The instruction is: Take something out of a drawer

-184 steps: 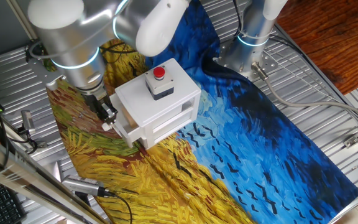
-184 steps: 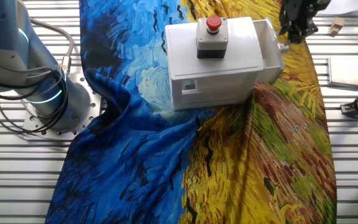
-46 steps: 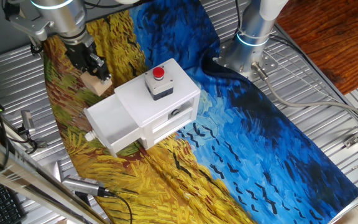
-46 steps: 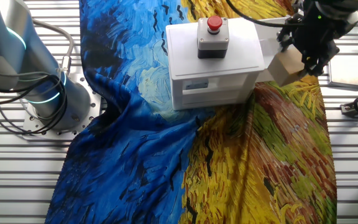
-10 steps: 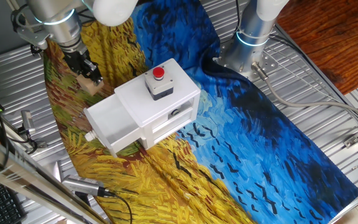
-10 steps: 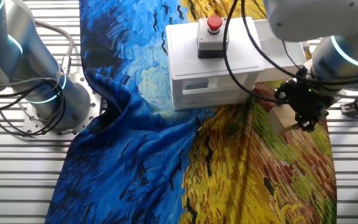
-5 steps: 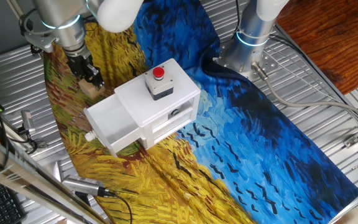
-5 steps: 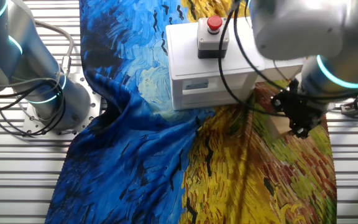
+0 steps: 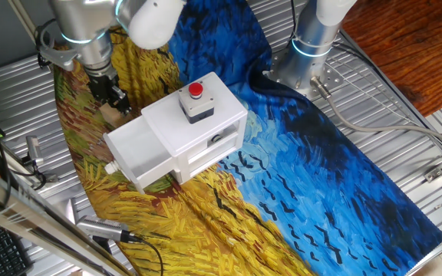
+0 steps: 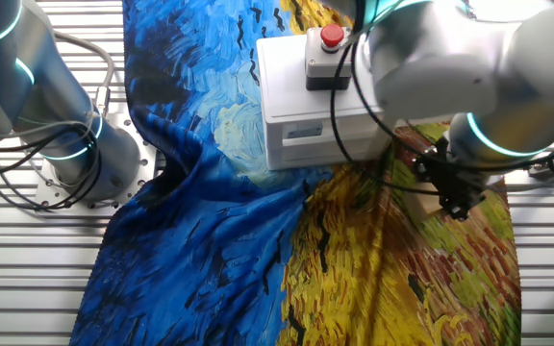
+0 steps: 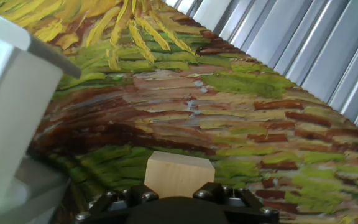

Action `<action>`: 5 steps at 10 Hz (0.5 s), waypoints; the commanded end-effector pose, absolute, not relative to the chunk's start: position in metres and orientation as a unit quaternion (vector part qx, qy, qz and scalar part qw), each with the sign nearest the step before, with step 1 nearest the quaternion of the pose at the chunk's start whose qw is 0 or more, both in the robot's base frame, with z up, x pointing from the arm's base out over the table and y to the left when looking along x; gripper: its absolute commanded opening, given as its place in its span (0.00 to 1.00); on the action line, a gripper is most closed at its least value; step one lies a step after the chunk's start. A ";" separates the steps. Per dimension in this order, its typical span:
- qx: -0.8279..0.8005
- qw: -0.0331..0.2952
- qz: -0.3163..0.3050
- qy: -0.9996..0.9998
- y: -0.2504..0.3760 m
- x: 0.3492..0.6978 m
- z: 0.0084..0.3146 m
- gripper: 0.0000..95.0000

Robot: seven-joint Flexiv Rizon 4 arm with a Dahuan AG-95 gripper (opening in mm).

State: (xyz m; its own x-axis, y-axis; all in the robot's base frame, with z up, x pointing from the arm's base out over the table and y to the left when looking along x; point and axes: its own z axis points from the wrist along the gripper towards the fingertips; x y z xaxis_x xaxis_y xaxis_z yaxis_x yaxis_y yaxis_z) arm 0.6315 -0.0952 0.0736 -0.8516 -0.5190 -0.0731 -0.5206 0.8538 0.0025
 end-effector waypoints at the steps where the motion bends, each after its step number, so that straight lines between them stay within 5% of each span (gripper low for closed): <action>1: -0.278 0.025 0.015 0.960 -0.095 0.631 0.075 0.00; 5: -0.286 0.018 0.009 0.958 -0.095 0.631 0.075 0.00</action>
State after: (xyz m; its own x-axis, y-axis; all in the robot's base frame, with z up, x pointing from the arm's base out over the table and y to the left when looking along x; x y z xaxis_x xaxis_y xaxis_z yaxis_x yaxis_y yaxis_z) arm 0.6331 -0.0954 0.0724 -0.8350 -0.5490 -0.0378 -0.5496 0.8354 0.0056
